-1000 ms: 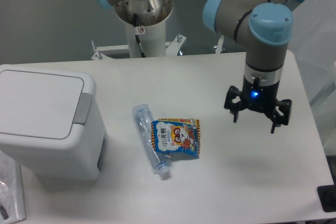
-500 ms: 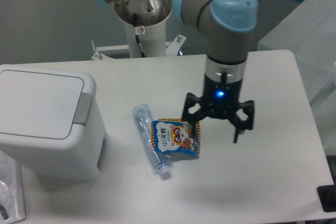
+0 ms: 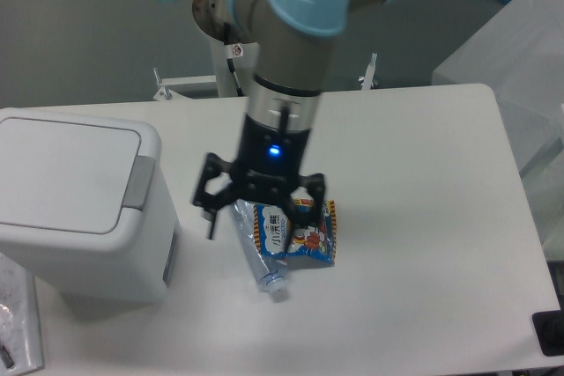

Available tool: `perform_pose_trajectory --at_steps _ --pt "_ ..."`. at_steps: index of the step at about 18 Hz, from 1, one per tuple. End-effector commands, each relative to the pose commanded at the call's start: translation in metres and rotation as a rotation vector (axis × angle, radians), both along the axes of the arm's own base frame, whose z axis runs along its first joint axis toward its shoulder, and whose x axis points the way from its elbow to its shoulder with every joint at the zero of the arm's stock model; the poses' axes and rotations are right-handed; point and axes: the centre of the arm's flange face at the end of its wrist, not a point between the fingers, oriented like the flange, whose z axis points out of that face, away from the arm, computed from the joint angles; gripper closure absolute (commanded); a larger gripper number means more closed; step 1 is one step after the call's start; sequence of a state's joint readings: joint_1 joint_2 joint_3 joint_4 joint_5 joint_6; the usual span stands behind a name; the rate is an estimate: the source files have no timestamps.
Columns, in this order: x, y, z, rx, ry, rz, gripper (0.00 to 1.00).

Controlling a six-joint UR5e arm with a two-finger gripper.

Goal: Open the trash can
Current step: 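Position the gripper at the lid edge of the white trash can, then push the trash can lid open with the gripper fingers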

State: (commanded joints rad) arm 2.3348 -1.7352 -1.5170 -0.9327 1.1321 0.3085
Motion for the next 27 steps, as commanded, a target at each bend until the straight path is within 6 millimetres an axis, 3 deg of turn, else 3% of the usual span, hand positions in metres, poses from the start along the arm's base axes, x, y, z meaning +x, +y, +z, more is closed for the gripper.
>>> perform_pose_trajectory --at_steps 2,5,10,27 --pt "0.018 -0.014 0.014 0.016 -0.019 0.036 0.00" --pt "0.032 -0.029 0.003 0.002 -0.034 0.038 0.00" --pt "0.030 -0.017 -0.025 -0.007 -0.033 0.033 0.00" --pt "0.032 -0.011 -0.046 -0.039 -0.058 0.024 0.00"
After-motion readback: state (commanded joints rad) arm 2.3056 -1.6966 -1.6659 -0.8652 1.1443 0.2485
